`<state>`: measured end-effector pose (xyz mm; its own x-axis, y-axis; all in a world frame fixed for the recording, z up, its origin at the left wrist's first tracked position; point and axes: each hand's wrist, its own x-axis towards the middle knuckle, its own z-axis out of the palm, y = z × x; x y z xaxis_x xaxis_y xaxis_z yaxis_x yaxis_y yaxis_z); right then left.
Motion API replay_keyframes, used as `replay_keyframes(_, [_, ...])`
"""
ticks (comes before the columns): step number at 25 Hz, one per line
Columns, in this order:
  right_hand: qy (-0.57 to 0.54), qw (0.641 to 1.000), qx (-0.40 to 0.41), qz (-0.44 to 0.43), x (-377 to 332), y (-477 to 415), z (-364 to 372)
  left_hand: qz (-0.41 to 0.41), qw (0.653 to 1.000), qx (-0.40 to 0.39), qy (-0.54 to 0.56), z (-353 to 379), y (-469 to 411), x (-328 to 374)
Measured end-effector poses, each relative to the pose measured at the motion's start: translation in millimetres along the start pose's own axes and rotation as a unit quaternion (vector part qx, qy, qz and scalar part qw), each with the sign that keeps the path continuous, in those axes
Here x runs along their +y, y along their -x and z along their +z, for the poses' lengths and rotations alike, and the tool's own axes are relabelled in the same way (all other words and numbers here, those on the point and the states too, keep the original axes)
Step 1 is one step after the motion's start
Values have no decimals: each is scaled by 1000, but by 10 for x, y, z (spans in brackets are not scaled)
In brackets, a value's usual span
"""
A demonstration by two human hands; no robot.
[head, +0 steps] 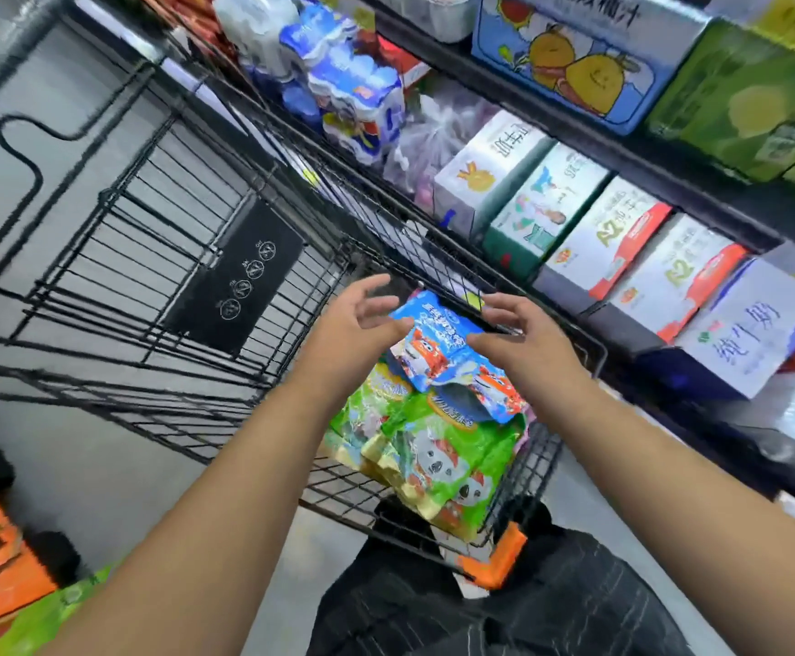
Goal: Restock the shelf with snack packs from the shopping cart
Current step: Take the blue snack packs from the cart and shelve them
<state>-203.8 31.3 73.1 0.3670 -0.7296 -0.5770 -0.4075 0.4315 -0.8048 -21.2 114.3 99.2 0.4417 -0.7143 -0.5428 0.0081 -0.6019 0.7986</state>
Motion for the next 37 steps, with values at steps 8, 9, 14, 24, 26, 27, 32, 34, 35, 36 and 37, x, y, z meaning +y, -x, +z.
replay_keyframes(8, [7,982,177,67,548,-352,378,13,983,-131,-125,-228,-939,-393])
replay_keyframes(9, [10,979,187,79,655,-378,383,12,980,-139,-144,-210,-1055,-471])
replay_keyframes(14, [53,955,251,148,1143,-590,363,16,954,-165,-249,-27,-1455,-755])
replay_keyframes(24, [-8,911,346,225,1854,-1096,362,-32,906,-198,-372,404,-2411,-1417])
replay_keyframes(26, [-24,899,380,215,1928,-1165,372,-50,901,-199,-382,450,-2525,-1534])
replay_keyframes(27, [-36,894,392,214,1953,-1191,380,-62,896,-198,-392,468,-2573,-1585])
replay_keyframes(32, [-103,856,476,171,2029,-1285,431,-102,921,-150,-345,532,-2720,-1736])
replay_keyframes(34, [-189,833,497,153,2031,-1322,439,-128,934,-140,-301,545,-2732,-1715])
replay_keyframes(35, [-235,822,495,156,2014,-1346,428,-157,940,-141,-267,540,-2742,-1685])
replay_keyframes(36, [-270,814,486,169,1990,-1367,405,-189,943,-148,-231,531,-2762,-1651])
replay_keyframes(37, [-296,810,469,191,1978,-1386,381,-218,941,-155,-205,519,-2787,-1626])
